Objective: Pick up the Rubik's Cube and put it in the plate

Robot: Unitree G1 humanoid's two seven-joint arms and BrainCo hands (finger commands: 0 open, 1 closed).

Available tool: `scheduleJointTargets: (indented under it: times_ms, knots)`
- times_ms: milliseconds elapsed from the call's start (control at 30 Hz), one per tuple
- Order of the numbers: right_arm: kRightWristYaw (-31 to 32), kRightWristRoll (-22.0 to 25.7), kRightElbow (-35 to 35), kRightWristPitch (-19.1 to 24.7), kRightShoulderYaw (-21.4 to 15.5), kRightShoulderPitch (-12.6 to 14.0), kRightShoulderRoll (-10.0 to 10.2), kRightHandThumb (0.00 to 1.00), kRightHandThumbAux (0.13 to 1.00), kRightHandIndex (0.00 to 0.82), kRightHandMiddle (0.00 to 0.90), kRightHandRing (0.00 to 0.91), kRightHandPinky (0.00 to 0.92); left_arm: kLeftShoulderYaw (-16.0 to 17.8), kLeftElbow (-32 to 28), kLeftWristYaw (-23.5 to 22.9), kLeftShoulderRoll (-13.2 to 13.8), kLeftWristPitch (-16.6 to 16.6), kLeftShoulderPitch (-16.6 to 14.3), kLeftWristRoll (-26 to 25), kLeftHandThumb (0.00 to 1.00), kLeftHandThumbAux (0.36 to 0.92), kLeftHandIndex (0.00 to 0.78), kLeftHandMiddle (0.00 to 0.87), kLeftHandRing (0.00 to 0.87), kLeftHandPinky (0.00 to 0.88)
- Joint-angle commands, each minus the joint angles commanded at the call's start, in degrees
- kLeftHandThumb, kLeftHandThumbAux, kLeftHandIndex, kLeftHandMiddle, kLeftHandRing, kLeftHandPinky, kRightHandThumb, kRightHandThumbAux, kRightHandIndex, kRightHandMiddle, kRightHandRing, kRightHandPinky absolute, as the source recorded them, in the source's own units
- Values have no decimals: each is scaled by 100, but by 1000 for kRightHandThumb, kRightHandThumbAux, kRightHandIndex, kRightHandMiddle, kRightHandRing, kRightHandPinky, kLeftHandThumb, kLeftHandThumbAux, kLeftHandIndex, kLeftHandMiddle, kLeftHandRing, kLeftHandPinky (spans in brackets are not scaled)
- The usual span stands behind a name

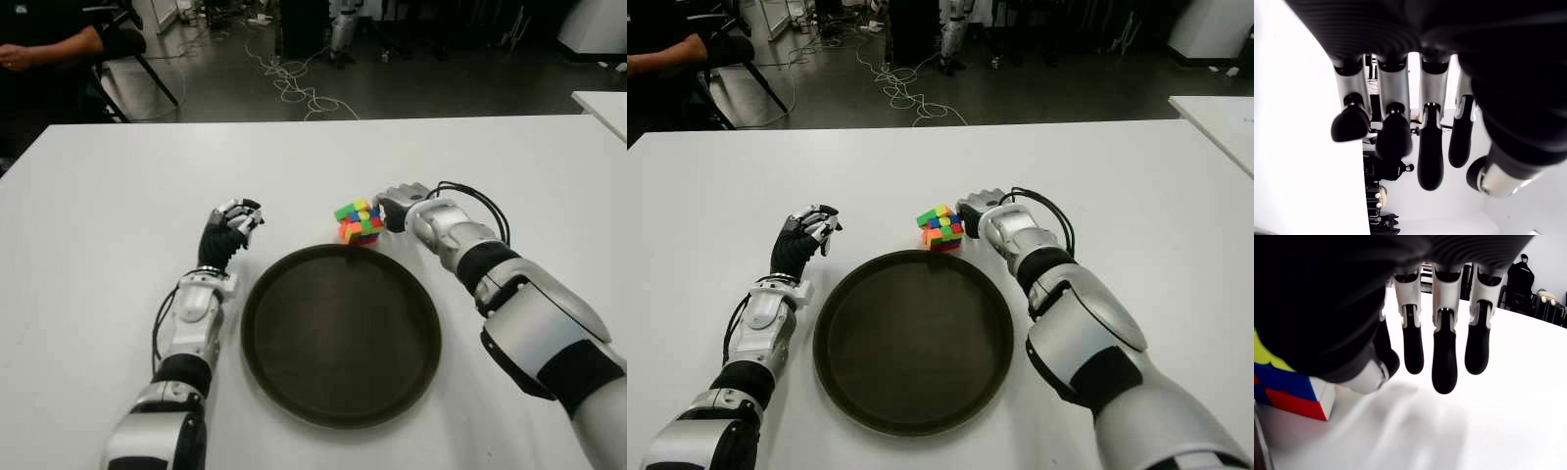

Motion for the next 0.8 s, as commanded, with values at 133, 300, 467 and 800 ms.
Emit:
scheduleJointTargets:
  times_ms: [133,300,467,800]
  knots:
    - [27,-9,-5,22,9,-5,3,682,738,420,604,603,578,13,18,-12,-18,-50,-7,-22,857,657,421,559,783,803]
    - [50,-10,-5,53,11,-5,8,681,738,420,614,612,588,18,14,18,-36,-60,-6,-30,857,657,421,560,785,804]
    - [85,12,-1,101,-11,-8,22,680,738,420,624,621,601,21,-2,39,-41,-18,-3,-36,857,657,422,561,783,801]
    - [63,16,-25,160,-46,-9,33,680,739,420,622,621,595,-1,-8,86,-26,23,-8,-1,857,657,420,563,763,780]
